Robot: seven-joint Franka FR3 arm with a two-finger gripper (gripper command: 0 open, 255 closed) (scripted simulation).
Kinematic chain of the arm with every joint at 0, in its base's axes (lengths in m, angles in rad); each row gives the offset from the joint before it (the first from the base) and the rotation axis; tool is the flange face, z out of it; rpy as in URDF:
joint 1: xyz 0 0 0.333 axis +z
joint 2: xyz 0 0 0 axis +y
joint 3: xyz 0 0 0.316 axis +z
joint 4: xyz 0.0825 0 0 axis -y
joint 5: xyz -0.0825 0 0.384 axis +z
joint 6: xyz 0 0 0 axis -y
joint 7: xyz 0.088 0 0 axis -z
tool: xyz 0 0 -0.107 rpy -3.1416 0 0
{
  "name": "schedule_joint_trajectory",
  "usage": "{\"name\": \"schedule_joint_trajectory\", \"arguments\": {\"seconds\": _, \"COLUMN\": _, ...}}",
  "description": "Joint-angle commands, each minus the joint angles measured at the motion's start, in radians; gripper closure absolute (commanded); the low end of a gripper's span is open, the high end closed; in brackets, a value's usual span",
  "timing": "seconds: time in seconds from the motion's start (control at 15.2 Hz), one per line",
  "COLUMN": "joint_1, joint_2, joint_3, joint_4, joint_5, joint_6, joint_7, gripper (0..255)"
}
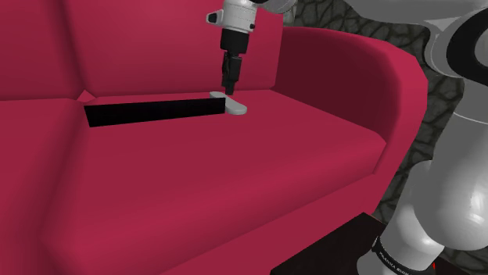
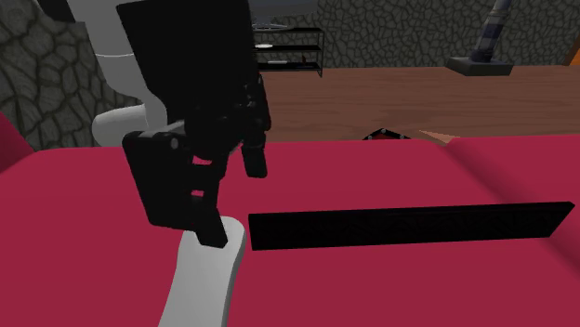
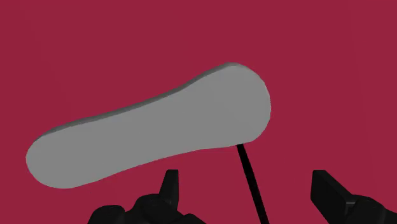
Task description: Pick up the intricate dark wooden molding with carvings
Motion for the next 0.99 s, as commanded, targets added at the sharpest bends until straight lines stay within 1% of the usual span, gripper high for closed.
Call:
{"name": "schedule_joint_trajectory", "arguments": {"seconds": 0.0, "joint_1": 0.016, "joint_2": 0.068, "joint_3": 0.017, "joint_4": 0.099, "joint_5": 0.008, "joint_6": -0.033, "joint_7": -0.038, "gripper": 0}}
{"name": "schedule_joint_trajectory", "arguments": {"seconds": 0.26, "joint_1": 0.054, "joint_2": 0.201, "joint_3": 0.055, "joint_4": 0.310, "joint_5": 0.013, "joint_6": -0.113, "joint_7": -0.102, "gripper": 0}}
{"name": "schedule_joint_trajectory", "arguments": {"seconds": 0.46, "joint_1": 0.090, "joint_2": 0.316, "joint_3": 0.085, "joint_4": 0.500, "joint_5": 0.007, "joint_6": -0.192, "joint_7": -0.142, "gripper": 0}}
{"name": "schedule_joint_trajectory", "arguments": {"seconds": 0.92, "joint_1": 0.079, "joint_2": 0.254, "joint_3": 0.083, "joint_4": 0.309, "joint_5": 0.019, "joint_6": -0.064, "joint_7": -0.159, "gripper": 0}}
